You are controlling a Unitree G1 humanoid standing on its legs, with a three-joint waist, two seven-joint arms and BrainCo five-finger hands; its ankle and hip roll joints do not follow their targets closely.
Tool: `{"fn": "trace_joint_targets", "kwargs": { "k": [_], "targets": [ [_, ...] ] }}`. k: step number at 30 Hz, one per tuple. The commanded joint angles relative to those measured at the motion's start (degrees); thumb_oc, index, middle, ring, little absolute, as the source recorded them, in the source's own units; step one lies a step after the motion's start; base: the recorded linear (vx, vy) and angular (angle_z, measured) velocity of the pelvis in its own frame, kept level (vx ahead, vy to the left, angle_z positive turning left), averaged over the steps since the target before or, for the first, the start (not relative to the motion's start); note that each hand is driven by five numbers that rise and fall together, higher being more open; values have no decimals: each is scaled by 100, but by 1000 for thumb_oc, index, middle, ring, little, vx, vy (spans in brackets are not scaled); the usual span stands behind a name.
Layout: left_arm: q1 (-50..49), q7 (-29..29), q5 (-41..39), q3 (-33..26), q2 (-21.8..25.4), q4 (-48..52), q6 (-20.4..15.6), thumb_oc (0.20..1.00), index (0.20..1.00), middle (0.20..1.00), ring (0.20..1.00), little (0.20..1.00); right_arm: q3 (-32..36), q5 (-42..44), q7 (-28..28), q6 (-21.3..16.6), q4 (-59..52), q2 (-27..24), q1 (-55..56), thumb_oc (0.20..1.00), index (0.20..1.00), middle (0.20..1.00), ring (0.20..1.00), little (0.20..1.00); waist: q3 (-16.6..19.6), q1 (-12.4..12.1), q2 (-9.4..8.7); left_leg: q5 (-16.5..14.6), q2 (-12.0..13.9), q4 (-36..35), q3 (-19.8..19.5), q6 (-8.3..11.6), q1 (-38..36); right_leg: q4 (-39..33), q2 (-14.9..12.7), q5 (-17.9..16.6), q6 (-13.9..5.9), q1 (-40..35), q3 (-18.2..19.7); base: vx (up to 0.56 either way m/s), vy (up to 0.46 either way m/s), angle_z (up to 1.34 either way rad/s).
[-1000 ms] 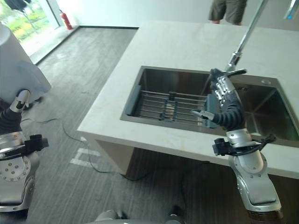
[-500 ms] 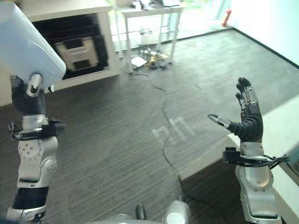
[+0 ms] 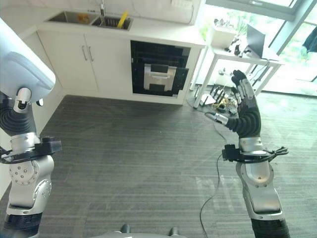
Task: Place the dishes in the dishwasher.
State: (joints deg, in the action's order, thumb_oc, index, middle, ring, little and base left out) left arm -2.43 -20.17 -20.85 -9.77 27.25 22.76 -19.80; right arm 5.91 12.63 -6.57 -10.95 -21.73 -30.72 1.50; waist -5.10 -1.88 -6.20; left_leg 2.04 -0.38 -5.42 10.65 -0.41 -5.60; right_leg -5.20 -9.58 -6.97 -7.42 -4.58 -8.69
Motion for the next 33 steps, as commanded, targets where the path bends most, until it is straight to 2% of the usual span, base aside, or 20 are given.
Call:
{"fn": "trace_joint_targets", "kwargs": {
  "k": [1,3,4,7,15,16,17,18,20,21,23,24,26,27,29,31,32,33],
  "targets": [
    [396,-4,209,38,-50,104,-170,200,200,200,200,200,233,345,68,-5,-301,-296,-146,1000,1000,1000,1000,1000,113,193,492,-349,255,42,-436,197,-3,20,393,442,-6,-32,-306,-20,-62,-36],
    [408,-46,194,38,-16,93,-149,200,200,200,200,200,144,288,28,28,-331,-282,-217,1000,1000,1000,1000,1000,104,182,511,-333,272,42,-445,221,-3,20,406,474,9,-67,-329,-15,-30,-4],
    [427,302,320,468,-34,-48,-328,200,200,200,200,200,-170,718,-7,-82,37,81,20,1000,1000,1000,1000,1000,-325,631,464,-342,0,473,161,97,78,359,822,590,230,-84,311,0,0,0],
    [397,503,219,418,-10,-7,-309,200,200,200,200,200,57,822,141,1,-134,109,219,1000,1000,1000,1000,1000,-182,717,533,-267,-4,93,158,107,-174,418,914,673,223,-30,271,78,-9,-8],
    [352,631,8,411,20,-121,-325,200,200,200,200,200,70,716,176,48,-218,160,283,1000,1000,1000,1000,1000,-80,799,554,-279,13,81,98,70,-261,470,1125,765,328,1,408,93,-88,-17],
    [325,638,-74,388,10,-118,-339,200,200,200,200,200,82,687,215,46,-194,128,261,1000,1000,1000,1000,1000,-131,784,510,-348,13,437,98,111,-200,494,1115,772,383,-16,463,114,-249,-8],
    [282,590,-58,366,5,-88,-400,200,200,200,200,200,90,678,249,44,-184,64,248,1000,1000,1000,1000,1000,-245,772,398,-388,122,1510,196,234,159,553,1056,795,505,-52,514,93,-243,-8],
    [271,575,-54,371,2,-77,-418,200,200,200,200,200,97,695,257,39,-185,40,252,1000,1000,1000,1000,1000,-277,772,365,-319,176,1822,235,282,269,566,1045,800,548,-62,518,71,-263,-12],
    [246,546,-23,404,-48,-15,-444,200,200,200,200,200,141,695,295,-7,-155,-54,277,1000,1000,1000,1000,1000,-449,790,188,71,571,3542,353,480,936,645,995,769,758,-78,469,60,-238,-3],
    [251,573,-14,398,-58,-25,-427,200,200,200,200,200,145,643,317,-20,-116,-56,267,1000,1000,1000,1000,1000,-495,810,176,95,765,3821,410,493,1182,672,1030,771,779,-90,438,148,-146,27],
    [213,698,-109,336,-52,-84,-408,200,200,200,200,200,153,670,322,1,-37,-64,221,1000,1000,1000,1000,1000,-528,797,257,11,827,2935,713,377,1187,643,1157,844,690,-202,417,265,59,31],
    [168,694,-103,321,-51,-107,-414,200,200,200,200,200,158,706,378,-22,7,-70,213,1000,1000,1000,1000,1000,-537,743,344,142,727,1966,834,337,1089,619,1230,923,609,-313,489,413,225,12],
    [55,600,-112,273,-11,-221,-518,200,200,200,200,200,158,777,585,-113,38,-84,305,1000,1000,1000,1000,1000,-501,613,535,737,731,406,725,477,1121,594,1438,1178,550,-617,667,519,260,-6],
    [-8,602,-143,227,-3,-252,-551,200,200,200,200,200,186,806,688,-156,31,-84,388,1000,1000,1000,1000,1000,-489,565,568,925,797,95,666,531,1165,599,1484,1310,563,-759,732,581,246,-6],
    [-218,766,-212,116,-46,-267,-566,200,200,200,200,200,339,880,976,-197,-43,-12,708,1000,1000,1000,1000,1000,-453,524,614,876,1102,42,682,597,1539,899,1552,1772,642,-926,775,620,253,-20],
    [-336,871,-220,63,-77,-244,-517,200,200,200,200,200,388,877,1082,-242,-84,85,907,1000,1000,1000,1000,1000,-430,481,645,890,1277,42,725,639,1693,1290,1532,2134,662,-929,694,788,375,-9],
    [-298,937,-274,18,-16,-182,-429,200,200,200,200,200,387,911,967,-209,-123,58,892,1000,1000,1000,1000,1000,-409,405,614,791,1175,42,670,537,1645,1731,1362,2321,546,-903,567,1153,585,4],
    [-213,981,-263,26,43,-180,-411,200,200,200,200,200,333,880,803,-181,-115,60,812,1000,1000,1000,1000,1000,-369,338,557,664,1034,56,585,487,1541,1976,1154,2257,359,-863,538,993,531,-18]
  ]
}}
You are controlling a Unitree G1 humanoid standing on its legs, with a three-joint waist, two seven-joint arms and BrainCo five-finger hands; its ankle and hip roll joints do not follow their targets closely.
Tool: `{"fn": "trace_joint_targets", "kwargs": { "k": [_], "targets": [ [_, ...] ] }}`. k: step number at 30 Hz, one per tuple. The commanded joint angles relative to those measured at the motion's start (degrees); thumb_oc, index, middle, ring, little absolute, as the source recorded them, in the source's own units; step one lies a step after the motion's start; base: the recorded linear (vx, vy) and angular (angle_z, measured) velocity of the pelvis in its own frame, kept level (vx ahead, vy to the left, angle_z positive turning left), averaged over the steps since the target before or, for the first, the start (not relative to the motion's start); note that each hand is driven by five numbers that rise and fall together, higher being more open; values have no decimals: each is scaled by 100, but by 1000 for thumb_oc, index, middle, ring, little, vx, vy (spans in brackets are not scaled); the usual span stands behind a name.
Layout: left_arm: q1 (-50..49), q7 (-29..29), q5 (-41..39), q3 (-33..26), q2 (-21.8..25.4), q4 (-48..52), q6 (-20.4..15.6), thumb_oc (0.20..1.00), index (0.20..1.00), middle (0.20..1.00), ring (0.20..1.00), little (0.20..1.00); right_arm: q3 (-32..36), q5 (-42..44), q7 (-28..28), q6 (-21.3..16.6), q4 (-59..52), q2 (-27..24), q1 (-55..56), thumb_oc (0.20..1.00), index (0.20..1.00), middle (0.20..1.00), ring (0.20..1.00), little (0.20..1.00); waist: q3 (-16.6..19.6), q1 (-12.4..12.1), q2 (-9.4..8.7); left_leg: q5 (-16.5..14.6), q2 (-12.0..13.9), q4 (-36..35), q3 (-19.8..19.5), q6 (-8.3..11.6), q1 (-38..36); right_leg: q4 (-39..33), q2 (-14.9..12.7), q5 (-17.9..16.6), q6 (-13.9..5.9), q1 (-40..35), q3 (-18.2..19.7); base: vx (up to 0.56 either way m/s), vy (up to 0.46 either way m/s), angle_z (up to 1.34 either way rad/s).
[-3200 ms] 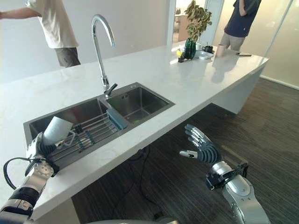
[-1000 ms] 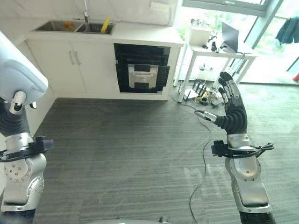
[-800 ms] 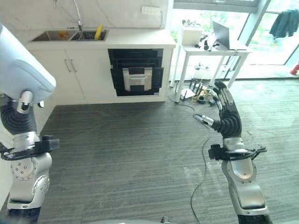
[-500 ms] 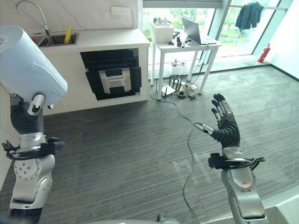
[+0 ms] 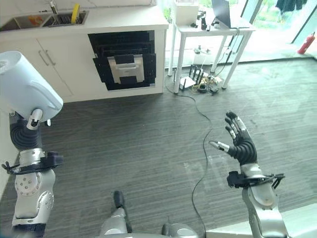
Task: Place the dishes in the dishwasher.
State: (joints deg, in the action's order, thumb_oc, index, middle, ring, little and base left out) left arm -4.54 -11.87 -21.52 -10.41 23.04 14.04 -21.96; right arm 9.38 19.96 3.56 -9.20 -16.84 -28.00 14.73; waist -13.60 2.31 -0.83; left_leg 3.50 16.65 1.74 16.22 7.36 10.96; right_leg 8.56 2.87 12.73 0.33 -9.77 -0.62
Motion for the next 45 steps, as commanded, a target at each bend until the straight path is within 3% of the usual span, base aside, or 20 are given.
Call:
{"fn": "trace_joint_targets", "kwargs": {
  "k": [1,4,7,8,10,12,13,14,18,20,24,29,30,31,32,34,38,42,44,45],
  "targets": [
    [54,157,-164,102,513,675,-184,200,200,200,200,200,-19,158,-258,-358,-589,-205,-531,1000,1000,1000,1000,1000,486,-114,5,618,-703,-621,118,-376,-126,676,-168,153,-502,-345,-329,682,364,-32],
    [173,351,-155,129,542,826,7,200,200,200,200,200,-54,154,-472,-213,-631,-102,-637,1000,1000,1000,1000,1000,623,-327,-273,338,-1367,-178,-70,-710,-196,988,-749,-799,-940,-491,-491,569,311,-17],
    [153,543,-5,43,519,1000,145,200,200,200,200,200,-242,-109,-586,-36,-724,122,-812,1000,1000,1000,1000,1000,739,-513,-176,124,-1626,-174,-383,-882,-460,1976,-911,-1638,-1019,-205,-516,618,365,50],
    [249,459,91,73,540,902,190,200,200,200,200,200,-502,-350,-638,71,-708,290,-952,1000,1000,1000,1000,1000,713,-404,-39,-115,-1716,-189,-520,-1007,-833,2707,-818,-1676,-891,581,-471,737,383,8],
    [310,333,17,47,645,794,212,200,200,200,200,200,-520,-263,-569,84,-654,210,-887,1000,1000,1000,1000,1000,648,-314,-2,-153,-1742,-273,-591,-964,-1065,1960,-750,-1195,-734,1020,-925,506,128,-30],
    [334,290,-1,34,679,771,192,200,200,200,200,200,-463,-185,-500,4,-619,149,-816,1000,1000,1000,1000,1000,574,-222,-1,-174,-1720,-320,-658,-903,-1238,1406,-761,-1097,-657,1138,-1077,276,-123,9],
    [281,293,-45,-1,697,782,127,200,200,200,200,200,-299,4,-345,-138,-636,48,-629,1000,1000,1000,1000,1000,488,-51,-37,-245,-1703,-360,-772,-828,-1445,434,-740,-1174,-632,1275,-984,474,-392,72],
    [176,234,29,69,654,857,105,200,200,200,200,200,-206,120,-262,-264,-674,-27,-541,1000,1000,1000,1000,1000,404,167,-82,-433,-1671,-402,-772,-752,-1743,-133,-884,-1881,-784,1433,-758,431,-415,103],
    [292,-96,351,413,581,692,-68,200,200,200,200,200,-388,232,-398,-272,-493,-179,-929,1000,1000,1000,1000,1000,478,153,-59,-343,-1479,-507,-658,-658,-1788,-725,-633,-1610,-717,983,-658,200,-293,50],
    [379,-179,325,461,518,772,84,200,200,200,200,200,-446,175,-544,-70,-556,-241,-1119,1000,1000,1000,1000,1000,582,117,-65,-376,-1444,-390,-603,-595,-1751,-959,-517,-1530,-589,705,-665,178,-300,-1],
    [322,-157,230,394,471,836,182,200,200,200,200,200,-425,150,-584,32,-659,-260,-1107,1000,1000,1000,1000,1000,576,150,-79,-560,-1397,391,-639,-522,-1524,-887,-417,-1369,-390,579,-600,88,-231,-52],
    [246,-42,124,376,423,775,93,200,200,200,200,200,-263,180,-364,-129,-607,-236,-884,1000,1000,1000,1000,1000,486,276,-160,-270,-1136,1656,-306,-376,-1074,-933,-397,-1374,-247,446,-671,55,-162,-6],
    [178,-15,120,383,398,783,96,200,200,200,200,200,-303,135,-380,-113,-596,-192,-928,1000,1000,1000,1000,1000,482,247,-45,-440,-1331,623,-238,-481,-1146,-985,-297,-1338,-345,394,-653,180,38,3],
    [147,-25,143,409,385,758,50,200,200,200,200,200,-371,75,-396,-138,-574,-157,-949,1000,1000,1000,1000,1000,488,212,30,-242,-1462,-71,-207,-478,-1264,-1030,-234,-1309,-403,331,-599,292,118,6],
    [144,-16,151,442,381,672,-52,200,200,200,200,200,-404,70,-370,-208,-558,-149,-900,1000,1000,1000,1000,1000,476,118,93,213,-1567,-609,-340,-403,-1103,-1156,-98,-1232,-415,116,-446,383,114,16],
    [159,117,223,469,322,632,-156,200,200,200,200,200,-407,40,-337,-234,-555,-218,-824,1000,1000,1000,1000,1000,484,-114,93,679,-1669,-629,-390,-298,-440,-1356,85,-1069,-306,-310,-253,382,138,-10],
    [165,-214,273,442,340,702,-112,200,200,200,200,200,-360,235,-68,-138,-617,-348,-907,1000,1000,1000,1000,1000,556,-184,59,559,-1719,-615,-234,-450,-470,-1354,12,-1067,-323,-369,-247,248,252,-47],
    [337,-191,479,493,329,661,-66,200,200,200,200,200,-474,224,-66,-198,-582,-280,-1070,1000,1000,1000,1000,1000,769,-311,-89,198,-1764,-673,12,-755,-775,-803,-180,-851,-534,-352,-572,202,233,-93],
    [343,-78,406,369,357,658,-50,200,200,200,200,200,-534,188,31,-86,-611,-102,-1153,1000,1000,1000,1000,1000,858,-391,-229,17,-1899,-674,-102,-925,-898,160,-361,-1060,-813,-94,-770,220,311,7],
    [347,-7,412,359,357,662,-32,200,200,200,200,200,-570,94,41,-67,-628,-15,-1129,1000,1000,1000,1000,1000,864,-382,-257,-49,-1943,-674,-200,-1021,-955,1146,-331,-1462,-988,229,-680,169,259,30]
  ]
}}
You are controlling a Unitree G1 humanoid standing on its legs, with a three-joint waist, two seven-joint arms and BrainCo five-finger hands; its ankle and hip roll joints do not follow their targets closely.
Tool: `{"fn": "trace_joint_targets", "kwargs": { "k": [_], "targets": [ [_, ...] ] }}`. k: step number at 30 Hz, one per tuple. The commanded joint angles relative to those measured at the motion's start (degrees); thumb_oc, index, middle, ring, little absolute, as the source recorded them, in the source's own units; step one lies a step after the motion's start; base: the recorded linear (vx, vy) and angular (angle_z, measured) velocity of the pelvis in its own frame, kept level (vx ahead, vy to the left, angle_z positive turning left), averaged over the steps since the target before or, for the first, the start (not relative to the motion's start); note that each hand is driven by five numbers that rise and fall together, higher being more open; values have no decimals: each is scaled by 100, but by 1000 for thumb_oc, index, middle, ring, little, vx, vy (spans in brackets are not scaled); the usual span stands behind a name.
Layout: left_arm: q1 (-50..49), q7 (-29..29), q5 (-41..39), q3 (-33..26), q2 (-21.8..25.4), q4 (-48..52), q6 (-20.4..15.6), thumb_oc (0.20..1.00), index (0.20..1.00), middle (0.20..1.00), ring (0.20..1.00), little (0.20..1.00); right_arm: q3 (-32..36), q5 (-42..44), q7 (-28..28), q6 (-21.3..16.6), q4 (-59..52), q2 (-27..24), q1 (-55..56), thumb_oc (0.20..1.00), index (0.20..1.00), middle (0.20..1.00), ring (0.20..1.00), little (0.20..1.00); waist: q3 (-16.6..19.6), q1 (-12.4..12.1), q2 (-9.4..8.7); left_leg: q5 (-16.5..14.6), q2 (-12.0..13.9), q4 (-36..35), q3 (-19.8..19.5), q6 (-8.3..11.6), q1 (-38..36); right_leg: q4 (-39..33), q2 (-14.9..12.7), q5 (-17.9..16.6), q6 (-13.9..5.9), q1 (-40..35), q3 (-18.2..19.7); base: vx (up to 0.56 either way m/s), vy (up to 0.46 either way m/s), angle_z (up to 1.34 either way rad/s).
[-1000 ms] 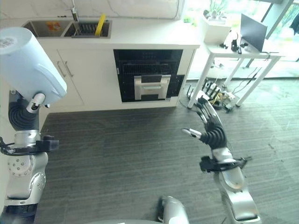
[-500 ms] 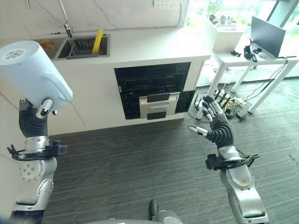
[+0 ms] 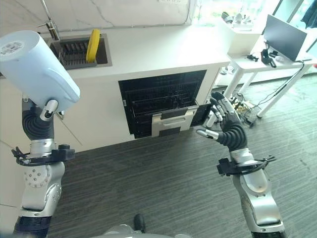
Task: Place the dishes in the dishwasher.
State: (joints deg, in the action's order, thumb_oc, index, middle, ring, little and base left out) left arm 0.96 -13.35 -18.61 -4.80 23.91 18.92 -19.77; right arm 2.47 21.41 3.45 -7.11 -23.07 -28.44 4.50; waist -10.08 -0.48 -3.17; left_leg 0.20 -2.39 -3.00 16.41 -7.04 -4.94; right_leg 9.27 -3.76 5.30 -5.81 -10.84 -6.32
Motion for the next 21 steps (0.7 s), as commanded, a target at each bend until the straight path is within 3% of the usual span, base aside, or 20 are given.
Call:
{"fn": "trace_joint_targets", "kwargs": {
  "k": [1,2,3,5,6,9,12,15,18,21],
  "targets": [
    [-173,175,144,-185,277,162,-234,200,200,200,200,200,92,-117,49,-275,-21,70,-85,1000,1000,1000,1000,1000,500,-83,14,268,6,-200,-313,394,584,1691,415,-1054,-425,642,28,148,176,55],
    [-141,166,199,-180,278,134,-224,200,200,200,200,200,56,-126,94,-239,-22,102,-103,1000,1000,1000,1000,1000,456,-41,56,225,54,-200,-390,401,464,1958,391,-1030,-385,1026,57,267,3,49],
    [28,156,137,-152,331,70,-108,200,200,200,200,200,-75,-189,143,-225,104,124,-166,1000,1000,1000,1000,1000,437,-55,88,230,120,-200,-604,555,336,1098,-69,-611,-225,1135,-267,307,-140,44],
    [137,192,109,-95,361,55,-82,200,200,200,200,200,-98,-161,111,-308,114,87,-122,1000,1000,1000,1000,1000,351,36,110,154,241,-200,-735,663,180,207,-422,-730,-185,1149,-320,269,-311,16],
    [157,199,43,-35,349,111,-21,200,200,200,200,200,-83,-137,86,-326,39,63,-73,1000,1000,1000,1000,1000,282,184,118,-13,332,-200,-786,735,25,-560,-720,-1155,-299,1217,-151,250,-347,26],
    [114,-8,248,10,371,230,11,200,200,200,200,200,-154,-168,122,-52,-176,93,-193,1000,1000,1000,1000,1000,205,386,140,-275,478,-200,-781,808,-298,-1152,-1087,-1931,-530,1585,189,281,-409,47],
    [118,-29,261,-17,462,255,25,200,200,200,200,200,-185,-15,46,-51,-183,-50,-310,1000,1000,1000,1000,1000,238,345,97,-387,629,-200,-832,862,-384,-1395,-1141,-1945,-622,1465,185,282,-578,6],
    [96,-192,276,33,496,239,51,200,200,200,200,200,-336,-18,-113,94,-121,-96,-568,1000,1000,1000,1000,1000,317,289,112,-318,968,-200,-752,1035,-533,-1423,-1004,-1657,-646,1232,-30,236,-525,18],
    [-61,-272,201,-75,515,269,11,200,200,200,200,200,-369,218,-35,166,-92,-270,-690,1000,1000,1000,1000,1000,419,338,214,-170,1275,-185,-708,1239,-793,-1427,-627,-1393,-461,1147,-5,220,-463,-18],
    [-115,-284,210,-46,467,385,95,200,200,200,200,200,-241,332,-32,142,-111,-399,-548,1000,1000,1000,1000,1000,382,412,247,344,1502,428,-592,1381,-552,-1427,-338,-1224,-217,960,30,130,-362,-23]
  ]
}}
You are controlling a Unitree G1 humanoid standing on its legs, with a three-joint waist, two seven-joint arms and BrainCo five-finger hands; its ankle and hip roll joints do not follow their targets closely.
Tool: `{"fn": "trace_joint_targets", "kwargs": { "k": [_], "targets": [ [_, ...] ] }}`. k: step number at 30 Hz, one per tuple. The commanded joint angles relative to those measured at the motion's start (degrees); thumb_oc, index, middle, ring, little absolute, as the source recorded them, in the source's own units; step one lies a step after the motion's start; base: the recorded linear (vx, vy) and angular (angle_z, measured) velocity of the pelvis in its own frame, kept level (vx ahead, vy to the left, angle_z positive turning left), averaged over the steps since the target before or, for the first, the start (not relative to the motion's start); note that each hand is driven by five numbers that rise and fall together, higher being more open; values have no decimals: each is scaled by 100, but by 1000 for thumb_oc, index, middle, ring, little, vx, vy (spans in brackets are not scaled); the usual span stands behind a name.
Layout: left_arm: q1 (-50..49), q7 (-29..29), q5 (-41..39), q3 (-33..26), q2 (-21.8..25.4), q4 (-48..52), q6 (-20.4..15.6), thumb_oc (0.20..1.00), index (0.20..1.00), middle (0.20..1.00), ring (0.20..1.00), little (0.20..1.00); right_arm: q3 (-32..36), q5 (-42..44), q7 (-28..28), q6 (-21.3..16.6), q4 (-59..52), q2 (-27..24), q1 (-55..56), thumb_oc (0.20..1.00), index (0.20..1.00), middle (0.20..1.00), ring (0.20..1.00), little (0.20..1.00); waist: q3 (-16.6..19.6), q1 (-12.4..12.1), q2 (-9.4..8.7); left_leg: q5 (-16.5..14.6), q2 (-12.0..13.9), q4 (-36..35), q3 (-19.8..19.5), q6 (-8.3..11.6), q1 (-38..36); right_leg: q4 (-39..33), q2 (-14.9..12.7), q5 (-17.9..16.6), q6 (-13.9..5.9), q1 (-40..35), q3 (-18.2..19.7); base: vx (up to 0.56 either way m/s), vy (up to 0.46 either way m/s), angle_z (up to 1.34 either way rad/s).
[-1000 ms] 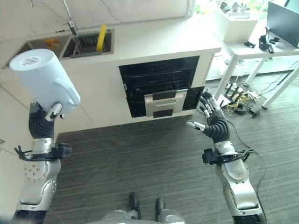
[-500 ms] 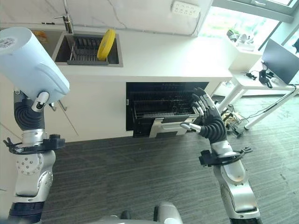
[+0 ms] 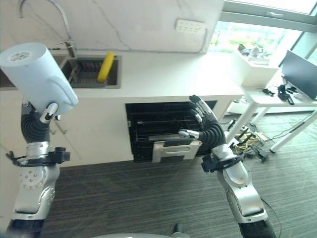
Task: Place the dishes in the dishwasher.
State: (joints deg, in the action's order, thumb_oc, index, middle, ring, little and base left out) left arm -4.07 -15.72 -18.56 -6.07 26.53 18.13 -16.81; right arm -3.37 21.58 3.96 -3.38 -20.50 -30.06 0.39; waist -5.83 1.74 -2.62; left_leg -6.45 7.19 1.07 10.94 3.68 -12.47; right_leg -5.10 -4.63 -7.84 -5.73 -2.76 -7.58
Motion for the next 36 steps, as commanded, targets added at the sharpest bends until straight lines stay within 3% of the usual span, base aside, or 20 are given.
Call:
{"fn": "trace_joint_targets", "kwargs": {
  "k": [1,3,4,5,6,8,13,15,18,22,24,25,26,28,29,30,32,36],
  "targets": [
    [373,21,188,63,176,473,-214,200,200,200,200,200,442,364,-41,-261,-385,-264,-46,1000,1000,1000,1000,1000,-47,242,178,1095,621,338,67,347,339,10,-225,117,-155,118,75,76,-277,-14],
    [370,214,97,74,131,428,-330,200,200,200,200,200,627,352,-31,-327,-425,-263,174,1000,1000,1000,1000,1000,-59,354,143,1100,614,813,467,360,567,10,-238,157,-73,69,-175,78,-255,23],
    [376,261,75,100,105,399,-359,200,200,200,200,200,656,282,-41,-345,-418,-252,226,1000,1000,1000,1000,1000,-85,340,127,807,376,864,389,261,659,10,-251,194,-95,15,-266,116,-176,93],
    [267,281,83,50,68,430,-383,200,200,200,200,200,642,269,10,-347,-407,-195,262,1000,1000,1000,1000,1000,-91,318,152,535,-63,546,301,85,668,10,-207,187,-127,27,-261,154,-83,96],
    [151,353,23,-6,60,436,-429,200,200,200,200,200,635,189,50,-392,-395,-118,331,1000,1000,1000,1000,1000,-91,297,224,478,-265,131,280,7,616,10,-109,205,-136,15,-261,168,-35,79],
    [50,576,-53,-28,22,392,-478,200,200,200,200,200,624,18,58,-499,-367,26,449,1000,1000,1000,1000,1000,-108,262,314,650,-464,-561,198,-52,488,10,40,242,-140,-32,-272,152,-14,18],
    [189,646,18,189,-38,264,-512,200,200,200,200,200,587,-187,-146,-562,-358,156,566,1000,1000,1000,1000,1000,-158,122,267,1046,-606,-607,-262,50,1069,10,294,470,-28,-240,-287,136,46,14],
    [344,587,-19,232,-45,211,-541,200,200,200,200,200,603,-222,-154,-538,-252,93,481,1000,1000,1000,1000,1000,-141,73,232,1107,-631,-607,-5,-20,1238,10,313,605,8,-350,-371,179,290,6],
    [427,465,-36,214,-37,234,-462,200,200,200,200,200,685,-110,35,-568,-318,44,546,1000,1000,1000,1000,1000,-87,93,160,925,-720,-607,103,-212,1058,99,253,645,-18,-409,-443,188,310,-6],
    [549,400,80,196,-62,236,-448,200,200,200,200,200,647,-24,133,-644,-258,56,406,1000,1000,1000,1000,1000,-124,44,100,801,-776,-607,83,-331,851,968,115,760,-117,-131,-524,147,336,-16],
    [630,328,183,178,-67,228,-466,200,200,200,200,200,492,-23,204,-611,-250,120,269,1000,1000,1000,1000,1000,-179,-28,75,812,-780,-607,108,-395,844,1852,105,811,-193,80,-555,163,380,-20],
    [620,324,246,169,-68,219,-508,200,200,200,200,200,458,-20,279,-578,-261,121,285,1000,1000,1000,1000,1000,-194,-50,47,797,-787,-607,161,-434,854,2411,40,677,-222,239,-497,194,228,-6],
    [659,342,226,140,-61,207,-462,200,200,200,200,200,438,-43,338,-573,-240,132,309,1000,1000,1000,1000,1000,-183,-67,6,762,-778,-607,177,-433,852,2328,-75,621,-240,303,-515,267,138,10],
    [751,335,234,200,-42,134,-393,200,200,200,200,200,361,-91,330,-638,-182,196,320,1000,1000,1000,1000,1000,-154,-75,-55,710,-729,-607,197,-359,812,1444,-368,486,-264,135,-718,310,-91,-1],
    [775,243,312,306,-40,147,-312,200,200,200,200,200,323,-99,293,-572,-220,229,296,1000,1000,1000,1000,1000,-173,49,-71,573,-676,-607,251,-310,670,675,-668,70,-379,211,-624,361,-197,-6],
    [778,164,357,366,-33,181,-265,200,200,200,200,200,250,-179,263,-446,-286,284,250,1000,1000,1000,1000,1000,-198,131,-73,463,-660,-607,260,-300,570,369,-837,-343,-492,321,-445,393,-223,-9],
    [737,88,362,398,19,214,-271,200,200,200,200,200,217,-212,264,-301,-384,301,252,1000,1000,1000,1000,1000,-252,272,-44,328,-598,-607,145,-313,393,138,-1007,-744,-608,671,-62,317,-195,10],
    [572,160,307,267,122,315,-289,200,200,200,200,200,310,-44,359,-378,-440,270,414,1000,1000,1000,1000,1000,-289,317,-92,132,-538,-607,25,-375,153,95,-1108,-942,-669,867,99,386,-346,30]
  ]
}}
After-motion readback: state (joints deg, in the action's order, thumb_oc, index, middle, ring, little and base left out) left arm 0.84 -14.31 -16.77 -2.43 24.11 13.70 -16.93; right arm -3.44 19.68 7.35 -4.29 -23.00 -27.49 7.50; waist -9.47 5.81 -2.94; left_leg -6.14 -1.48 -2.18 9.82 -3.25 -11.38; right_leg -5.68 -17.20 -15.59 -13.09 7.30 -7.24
